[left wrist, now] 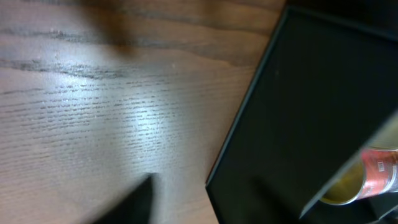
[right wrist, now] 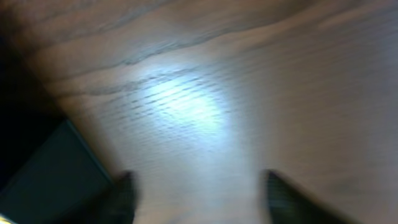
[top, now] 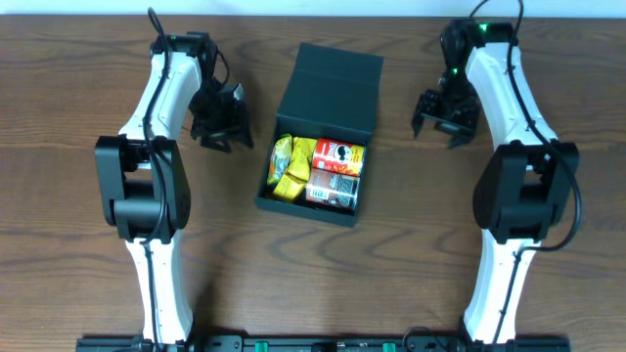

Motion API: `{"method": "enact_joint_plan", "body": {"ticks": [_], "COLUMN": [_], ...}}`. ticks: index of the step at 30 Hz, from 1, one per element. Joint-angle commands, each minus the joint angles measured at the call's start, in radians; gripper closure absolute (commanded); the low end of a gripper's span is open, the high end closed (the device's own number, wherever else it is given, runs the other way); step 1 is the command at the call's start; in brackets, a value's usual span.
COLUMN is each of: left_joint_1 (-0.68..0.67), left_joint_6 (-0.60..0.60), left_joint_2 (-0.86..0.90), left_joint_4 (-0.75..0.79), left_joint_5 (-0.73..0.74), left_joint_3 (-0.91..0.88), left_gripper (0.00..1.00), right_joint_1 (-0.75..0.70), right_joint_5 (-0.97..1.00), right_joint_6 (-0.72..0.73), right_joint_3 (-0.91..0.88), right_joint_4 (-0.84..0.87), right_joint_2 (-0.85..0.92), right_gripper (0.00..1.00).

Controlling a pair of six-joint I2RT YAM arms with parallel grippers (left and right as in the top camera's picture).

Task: Pack container
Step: 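Move both grippers to the back corners of the box lid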

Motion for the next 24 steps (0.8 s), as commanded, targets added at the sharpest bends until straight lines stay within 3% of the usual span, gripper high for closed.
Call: {"method": "enact_joint_plan", "body": {"ticks": [1, 3, 8, 24], "left_joint_1": [0.013, 0.008, -0.028, -0.164], "left_joint_6": [-0.03, -0.062, -0.118, -0.19], "left_joint_2": [-0.008, -0.008, -0.008, -0.008], "left_joint_4": [0.0, -0.001, 0.016, 0.048], "left_joint_5": [0.031, 0.035, 0.116, 0.164], "left_joint_3": [-0.012, -0.013, -0.014, -0.014], "left_gripper": [0.94, 0.94, 0.94, 0.94], "right_joint_1": [0.002, 0.016, 0.053, 0.08], "right_joint_5": [-0.143, -0.223, -0.41, -0.523], "right_joint_6": [-0.031, -0.031, -0.015, 0.096], "right_joint_3": [-0.062, -0.121, -0.236, -0.243], "right_joint_4": [0.013, 0.047, 0.199, 0.35], "right_joint_2": [-0.057, -0.057, -0.057, -0.057], "right_gripper": [0.85, 0.98, 0.99, 0.99]}}
